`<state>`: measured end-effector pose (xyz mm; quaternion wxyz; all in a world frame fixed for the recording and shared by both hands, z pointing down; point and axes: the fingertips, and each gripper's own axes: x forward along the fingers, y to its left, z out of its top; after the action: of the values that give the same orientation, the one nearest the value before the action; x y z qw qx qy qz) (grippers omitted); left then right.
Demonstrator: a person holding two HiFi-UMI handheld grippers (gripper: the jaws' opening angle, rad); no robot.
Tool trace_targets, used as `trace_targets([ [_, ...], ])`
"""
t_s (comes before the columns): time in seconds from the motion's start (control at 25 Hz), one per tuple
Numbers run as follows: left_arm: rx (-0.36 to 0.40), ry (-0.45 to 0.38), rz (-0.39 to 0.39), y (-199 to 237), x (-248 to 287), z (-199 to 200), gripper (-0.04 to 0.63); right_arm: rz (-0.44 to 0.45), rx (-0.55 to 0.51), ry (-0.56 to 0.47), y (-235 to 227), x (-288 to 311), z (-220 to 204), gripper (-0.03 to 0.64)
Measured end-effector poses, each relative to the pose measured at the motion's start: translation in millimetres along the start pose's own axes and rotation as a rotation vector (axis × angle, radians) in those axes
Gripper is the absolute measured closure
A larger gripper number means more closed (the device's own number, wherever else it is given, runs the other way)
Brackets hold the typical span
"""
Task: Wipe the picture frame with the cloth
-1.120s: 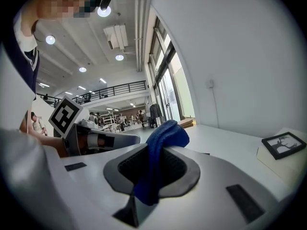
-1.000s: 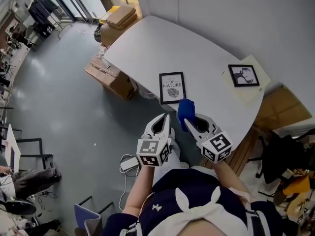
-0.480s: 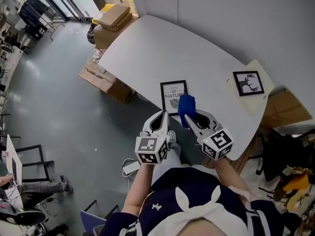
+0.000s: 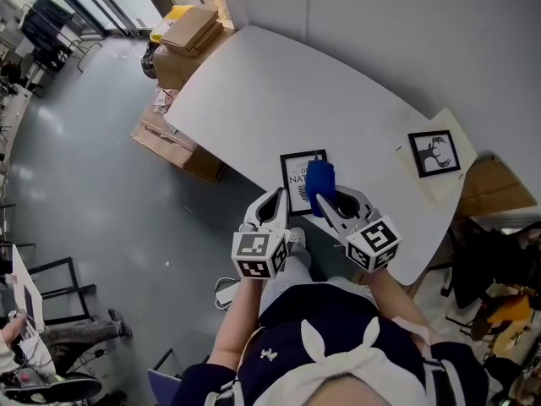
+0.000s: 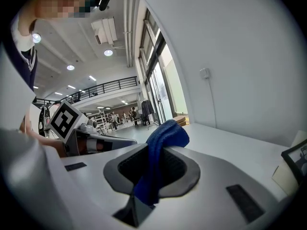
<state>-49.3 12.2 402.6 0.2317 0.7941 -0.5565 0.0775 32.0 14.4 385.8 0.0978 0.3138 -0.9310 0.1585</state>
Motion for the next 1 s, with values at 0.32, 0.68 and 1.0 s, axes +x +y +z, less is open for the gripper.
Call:
trace_targets([
  [0.32, 0.012, 0.036, -0.027, 21.4, 25.7, 5.2, 0.591, -0.002, 0.007, 0.032, -16.1, 35.8, 1.0, 0.555],
  [0.68, 0.014, 0.079, -0.058, 35.3, 45.0, -4.2, 0.592, -0.027, 0.015, 0.05, -33.9, 66.1, 2.0, 0.555],
  [1.0, -0.013, 0.128, -0.062, 42.0, 59.3, -27.9, 0.592, -0.023, 0.024, 0.084, -44.7, 85.9, -9.9, 0.555],
])
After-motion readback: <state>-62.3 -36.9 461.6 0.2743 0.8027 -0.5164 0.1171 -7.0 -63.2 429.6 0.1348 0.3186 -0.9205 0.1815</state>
